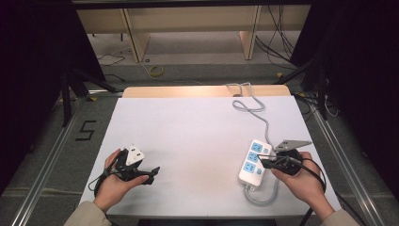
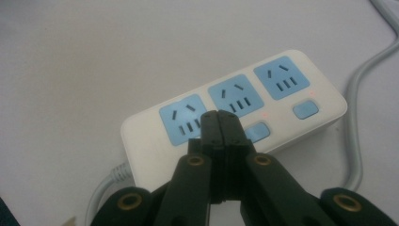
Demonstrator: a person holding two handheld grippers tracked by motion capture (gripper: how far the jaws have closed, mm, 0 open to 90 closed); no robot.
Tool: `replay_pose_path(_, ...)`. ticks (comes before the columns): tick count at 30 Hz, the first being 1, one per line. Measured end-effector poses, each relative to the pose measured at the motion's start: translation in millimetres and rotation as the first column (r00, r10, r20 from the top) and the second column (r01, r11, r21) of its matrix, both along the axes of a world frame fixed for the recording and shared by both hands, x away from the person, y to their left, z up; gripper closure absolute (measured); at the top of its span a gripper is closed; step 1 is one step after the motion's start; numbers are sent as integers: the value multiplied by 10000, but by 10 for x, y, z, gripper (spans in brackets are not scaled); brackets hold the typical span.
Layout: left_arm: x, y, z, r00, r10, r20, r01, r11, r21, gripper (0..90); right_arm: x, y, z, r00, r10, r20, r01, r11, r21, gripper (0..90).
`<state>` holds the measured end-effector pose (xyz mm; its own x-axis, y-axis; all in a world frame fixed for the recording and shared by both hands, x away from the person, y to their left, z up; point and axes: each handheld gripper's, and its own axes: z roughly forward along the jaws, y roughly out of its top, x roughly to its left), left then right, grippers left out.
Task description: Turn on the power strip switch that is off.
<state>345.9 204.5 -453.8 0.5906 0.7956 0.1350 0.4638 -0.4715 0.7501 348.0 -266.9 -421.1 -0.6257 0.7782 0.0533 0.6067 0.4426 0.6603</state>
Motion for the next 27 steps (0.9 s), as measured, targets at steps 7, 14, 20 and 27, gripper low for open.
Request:
replay_pose_path(7, 1, -1, -2, 10000, -9, -18, 9, 10000, 4, 97, 22, 14, 2, 9999, 32, -150, -33, 9999, -98, 900)
replay_pose_path(14, 1, 0, -1, 10000, -34, -12, 34, 10000, 47, 97, 36, 29, 3, 9996, 22, -285, -28, 9998, -217, 900)
replay_pose_path(20, 1, 0, -1, 10000, -37, -7, 37, 10000, 49, 97, 56, 41, -2, 9991, 53, -427, -66, 9995, -309, 900)
replay_pose_path(27, 0, -1, 1, 10000, -37, 18, 37, 10000, 54, 97, 71, 59, -7, 9983, 87, -573, -107, 9993, -360, 900)
